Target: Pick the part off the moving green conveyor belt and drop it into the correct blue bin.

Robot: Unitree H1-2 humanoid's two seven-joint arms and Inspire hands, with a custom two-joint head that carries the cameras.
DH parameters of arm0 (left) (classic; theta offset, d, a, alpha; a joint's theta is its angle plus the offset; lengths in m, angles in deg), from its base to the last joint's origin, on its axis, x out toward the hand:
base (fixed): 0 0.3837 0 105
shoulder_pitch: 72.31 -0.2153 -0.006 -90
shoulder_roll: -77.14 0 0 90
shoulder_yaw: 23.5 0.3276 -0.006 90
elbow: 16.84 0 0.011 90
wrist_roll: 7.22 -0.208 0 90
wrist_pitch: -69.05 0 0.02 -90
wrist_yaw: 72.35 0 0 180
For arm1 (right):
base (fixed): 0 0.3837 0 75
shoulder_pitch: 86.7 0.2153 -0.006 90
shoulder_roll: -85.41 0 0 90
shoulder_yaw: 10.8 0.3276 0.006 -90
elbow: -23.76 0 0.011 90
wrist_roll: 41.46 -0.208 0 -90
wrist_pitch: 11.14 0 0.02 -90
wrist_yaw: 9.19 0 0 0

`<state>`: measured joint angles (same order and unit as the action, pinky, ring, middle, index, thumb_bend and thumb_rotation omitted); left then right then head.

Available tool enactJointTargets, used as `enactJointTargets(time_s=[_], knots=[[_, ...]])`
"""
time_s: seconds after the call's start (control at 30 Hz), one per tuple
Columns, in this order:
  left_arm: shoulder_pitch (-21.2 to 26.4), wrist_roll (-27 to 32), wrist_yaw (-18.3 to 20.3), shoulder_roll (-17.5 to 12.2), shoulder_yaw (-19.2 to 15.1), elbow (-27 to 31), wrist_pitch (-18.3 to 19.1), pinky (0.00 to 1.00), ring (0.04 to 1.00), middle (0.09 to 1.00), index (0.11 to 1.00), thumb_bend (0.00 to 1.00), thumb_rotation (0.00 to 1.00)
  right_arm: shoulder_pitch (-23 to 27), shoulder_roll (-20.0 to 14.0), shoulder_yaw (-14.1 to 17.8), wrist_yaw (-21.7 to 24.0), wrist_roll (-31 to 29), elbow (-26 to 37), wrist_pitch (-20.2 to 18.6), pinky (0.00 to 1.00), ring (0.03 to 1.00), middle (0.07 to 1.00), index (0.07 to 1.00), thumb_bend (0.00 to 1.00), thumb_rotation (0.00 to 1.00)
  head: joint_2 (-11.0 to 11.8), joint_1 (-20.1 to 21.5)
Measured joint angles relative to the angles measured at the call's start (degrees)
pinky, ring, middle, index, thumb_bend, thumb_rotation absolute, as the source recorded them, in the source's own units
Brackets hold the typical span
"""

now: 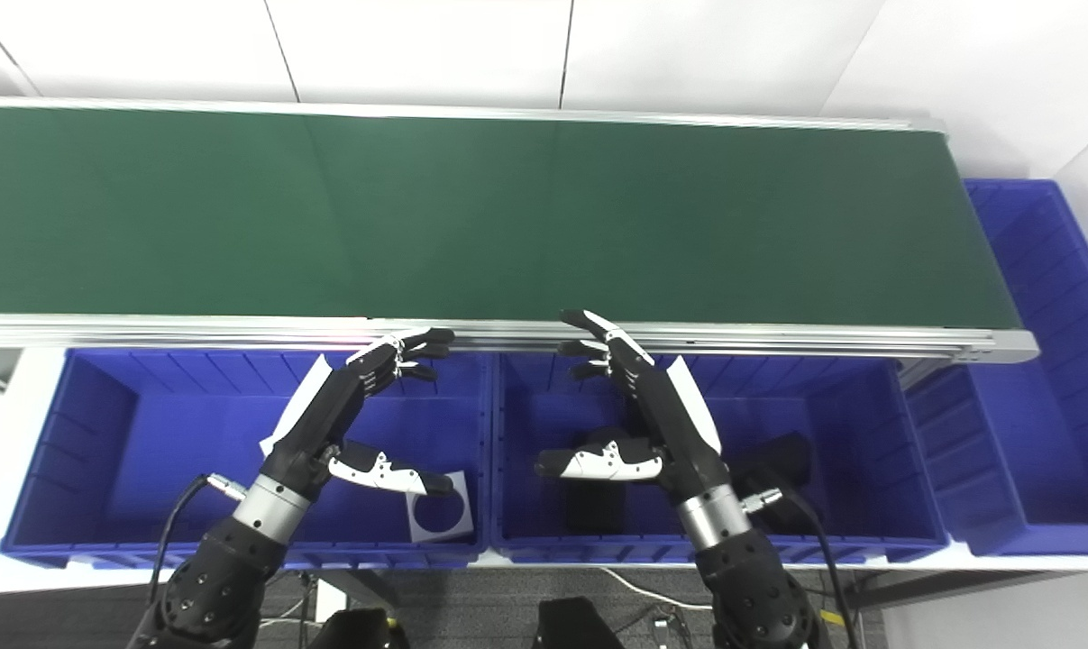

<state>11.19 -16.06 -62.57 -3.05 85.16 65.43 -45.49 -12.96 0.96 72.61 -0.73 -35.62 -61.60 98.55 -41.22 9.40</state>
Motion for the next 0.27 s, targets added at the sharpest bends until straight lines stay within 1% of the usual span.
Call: enactJointTargets(time_s=[0.13, 0.27], knots=[[0.0, -0.01, -0.28, -0.14, 0.2, -0.28, 0.0, 0.69, 0.785, 0.837, 0.785, 1.0, 0.14, -0.06, 0.0, 0.02, -0.46, 0.14, -0.95, 0.34, 0.67, 0.768, 0.894, 0.846, 1.0, 0.38, 0.35, -0.35], [0.01, -0.02, -0.49, -0.32, 0.71, -1.02, 0.0, 0.68, 0.782, 0.832, 0.782, 1.0, 0.13, 0.0, 0.0, 0.04, -1.04, 1.72, -2.05, 2.37, 0.66, 0.774, 0.895, 0.844, 1.0, 0.38, 1.05, -0.79]])
